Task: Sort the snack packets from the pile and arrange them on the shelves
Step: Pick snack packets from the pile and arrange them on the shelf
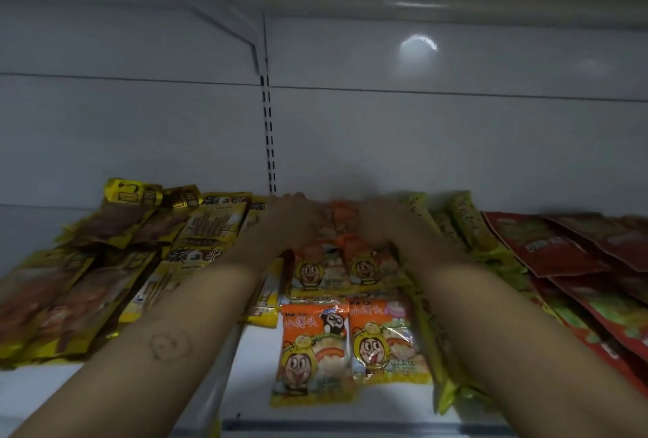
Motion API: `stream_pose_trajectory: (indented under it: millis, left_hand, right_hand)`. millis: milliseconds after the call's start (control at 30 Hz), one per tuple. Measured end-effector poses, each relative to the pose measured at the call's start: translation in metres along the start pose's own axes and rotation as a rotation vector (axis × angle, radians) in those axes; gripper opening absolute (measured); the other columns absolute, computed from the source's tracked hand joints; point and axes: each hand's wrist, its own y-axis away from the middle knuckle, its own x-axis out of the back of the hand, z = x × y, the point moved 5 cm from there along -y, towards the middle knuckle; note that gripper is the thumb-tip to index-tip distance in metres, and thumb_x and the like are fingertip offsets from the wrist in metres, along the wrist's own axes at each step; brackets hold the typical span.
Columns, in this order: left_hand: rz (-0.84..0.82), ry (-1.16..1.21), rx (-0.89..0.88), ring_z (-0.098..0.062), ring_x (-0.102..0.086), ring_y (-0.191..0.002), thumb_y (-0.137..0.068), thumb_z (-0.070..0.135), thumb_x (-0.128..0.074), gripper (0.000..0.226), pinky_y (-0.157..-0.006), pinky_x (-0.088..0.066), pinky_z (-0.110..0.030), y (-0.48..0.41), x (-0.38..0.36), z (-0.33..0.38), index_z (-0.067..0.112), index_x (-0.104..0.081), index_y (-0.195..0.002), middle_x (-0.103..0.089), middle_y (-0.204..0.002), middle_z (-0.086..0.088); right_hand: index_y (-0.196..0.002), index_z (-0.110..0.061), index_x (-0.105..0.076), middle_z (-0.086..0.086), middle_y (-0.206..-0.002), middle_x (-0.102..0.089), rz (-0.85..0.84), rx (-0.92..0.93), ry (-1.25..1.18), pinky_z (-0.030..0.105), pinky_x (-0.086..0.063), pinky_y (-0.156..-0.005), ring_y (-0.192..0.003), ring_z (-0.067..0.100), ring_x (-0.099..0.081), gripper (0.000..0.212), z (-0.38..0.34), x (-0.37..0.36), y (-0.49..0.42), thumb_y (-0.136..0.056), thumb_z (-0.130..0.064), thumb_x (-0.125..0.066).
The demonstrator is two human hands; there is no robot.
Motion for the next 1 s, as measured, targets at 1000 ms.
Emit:
stream_pose_trajectory:
  millis: [1000]
  left_hand:
    - [0.014,-0.068,-0.157,-0.027,-0.019,-0.146,-0.103,0.032,-0.041,0.060,-0.118,-0.008,-0.053,0.106,-0.013,0.022,0.046,-0.012,-0.153,-0.021,-0.162,0.003]
  right_hand:
    - [-0.143,-0.034,-0.043,0.003,-0.135,-0.056,0.138,0.009,-0.029,0.036,-0.050,-0.094,-0.118,0.026,-0.056,0.053,-0.028,0.008,0.161,-0.093,-0.042,-0.060]
